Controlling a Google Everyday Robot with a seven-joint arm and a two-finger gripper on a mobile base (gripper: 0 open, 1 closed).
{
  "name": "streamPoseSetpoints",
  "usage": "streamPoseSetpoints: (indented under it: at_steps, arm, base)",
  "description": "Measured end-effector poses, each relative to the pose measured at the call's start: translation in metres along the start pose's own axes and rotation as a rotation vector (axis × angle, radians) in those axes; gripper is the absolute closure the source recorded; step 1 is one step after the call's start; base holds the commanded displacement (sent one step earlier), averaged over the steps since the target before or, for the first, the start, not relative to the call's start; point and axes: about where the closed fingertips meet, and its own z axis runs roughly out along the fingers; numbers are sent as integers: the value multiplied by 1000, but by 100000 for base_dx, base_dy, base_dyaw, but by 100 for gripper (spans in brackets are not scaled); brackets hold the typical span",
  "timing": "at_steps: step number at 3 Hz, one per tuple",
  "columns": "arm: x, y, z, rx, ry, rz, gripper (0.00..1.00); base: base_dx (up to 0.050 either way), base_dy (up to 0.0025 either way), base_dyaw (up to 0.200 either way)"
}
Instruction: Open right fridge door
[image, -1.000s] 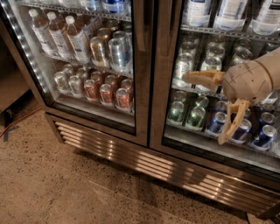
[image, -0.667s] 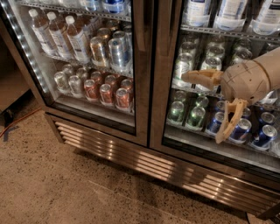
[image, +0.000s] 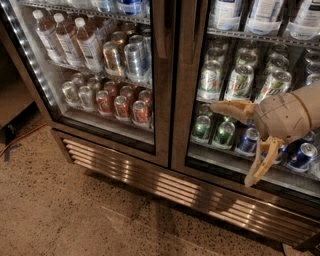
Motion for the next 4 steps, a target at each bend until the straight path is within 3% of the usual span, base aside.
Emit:
streamPoseSetpoints:
  at_steps: [1,2,3,4]
  arm:
    - [-1,-5,0,28,3,13,0]
    - [-3,-6,-4,139,-22,9,0]
    - [-1,-9,-11,264,10,9,0]
    - [3,-9,-16,339,42,16,0]
  base:
    - [0,0,0]
    - [0,0,0]
    - [0,0,0]
    - [0,0,0]
